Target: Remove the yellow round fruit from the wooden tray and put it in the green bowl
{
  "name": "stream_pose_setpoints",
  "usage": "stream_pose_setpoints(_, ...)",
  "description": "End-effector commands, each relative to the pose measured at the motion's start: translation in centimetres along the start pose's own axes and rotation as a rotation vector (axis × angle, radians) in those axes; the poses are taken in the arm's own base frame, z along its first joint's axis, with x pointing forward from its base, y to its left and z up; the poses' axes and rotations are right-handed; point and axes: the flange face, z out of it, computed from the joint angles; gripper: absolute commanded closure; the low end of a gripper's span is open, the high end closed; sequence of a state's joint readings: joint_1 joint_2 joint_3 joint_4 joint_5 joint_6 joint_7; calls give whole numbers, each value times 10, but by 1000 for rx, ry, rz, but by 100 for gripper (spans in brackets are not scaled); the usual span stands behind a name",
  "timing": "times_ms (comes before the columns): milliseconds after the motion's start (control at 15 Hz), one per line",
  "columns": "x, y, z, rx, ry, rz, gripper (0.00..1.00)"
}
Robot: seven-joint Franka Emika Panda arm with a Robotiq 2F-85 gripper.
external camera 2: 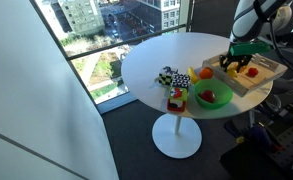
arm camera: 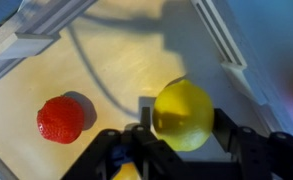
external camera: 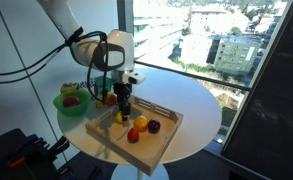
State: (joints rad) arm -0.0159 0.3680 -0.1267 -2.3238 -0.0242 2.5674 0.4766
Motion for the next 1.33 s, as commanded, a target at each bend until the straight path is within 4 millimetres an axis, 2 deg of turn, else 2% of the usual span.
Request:
stream_pose_setpoints(0, 4, 0, -3, 8, 5, 17, 66)
stream_pose_setpoints(333, 2, 6, -17, -12, -6, 7, 66)
stream_pose_setpoints(600, -4, 5, -37, -22, -1, -13, 66)
stream_pose_setpoints(1267, -32, -21, -102, -12, 31, -153, 66)
